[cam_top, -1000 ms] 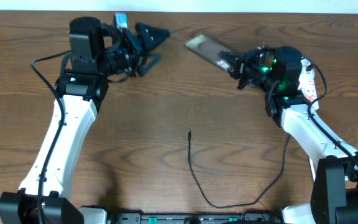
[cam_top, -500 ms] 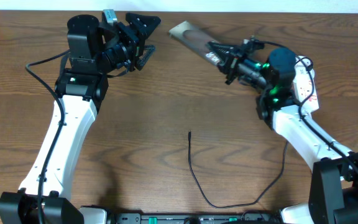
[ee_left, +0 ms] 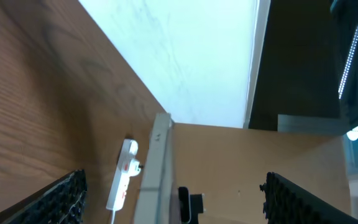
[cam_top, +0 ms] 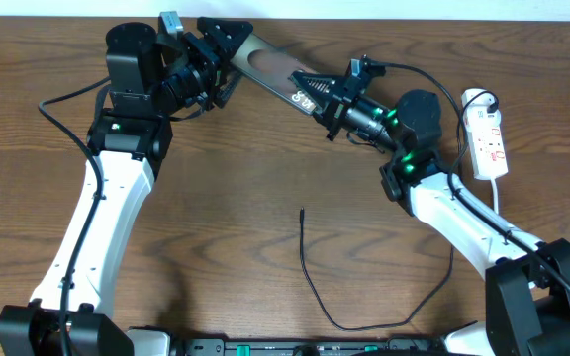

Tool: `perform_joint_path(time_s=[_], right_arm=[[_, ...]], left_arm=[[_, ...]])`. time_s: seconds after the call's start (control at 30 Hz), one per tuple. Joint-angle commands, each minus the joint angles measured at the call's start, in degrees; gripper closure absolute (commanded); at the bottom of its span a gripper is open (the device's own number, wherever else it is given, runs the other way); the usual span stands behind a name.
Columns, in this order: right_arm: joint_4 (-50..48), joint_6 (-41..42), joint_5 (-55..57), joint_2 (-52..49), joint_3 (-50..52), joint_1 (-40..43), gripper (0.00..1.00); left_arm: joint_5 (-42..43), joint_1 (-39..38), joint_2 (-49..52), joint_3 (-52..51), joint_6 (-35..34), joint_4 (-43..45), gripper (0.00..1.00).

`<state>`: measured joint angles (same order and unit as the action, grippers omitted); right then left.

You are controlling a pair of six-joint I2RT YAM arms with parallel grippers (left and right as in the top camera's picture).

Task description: Plug charger to phone and switch on socket

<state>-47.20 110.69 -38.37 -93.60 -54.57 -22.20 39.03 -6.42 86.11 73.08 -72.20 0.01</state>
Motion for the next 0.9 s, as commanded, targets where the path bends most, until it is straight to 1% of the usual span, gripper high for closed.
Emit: perform_joint_path(time_s=[0.0,0.3,0.87], right_arm=[[-0.8,0.3,2.5,0.2,-0.9,-1.5,0.99],[-0.8,1.8,5.7,0.2,-0.9,-3.5,0.99],[-0.8,2.6,6.8,0.2,-0.9,-4.1,0.98]], left_arm=[[-0.9,0.2,-0.4,0.3,0.8,1.0,0.13],[-1.2,0.2,-0.4,0.3,2.1,1.0,0.13],[-1.1,0.2,-0.4,0.2,3.1,0.9,0.13]])
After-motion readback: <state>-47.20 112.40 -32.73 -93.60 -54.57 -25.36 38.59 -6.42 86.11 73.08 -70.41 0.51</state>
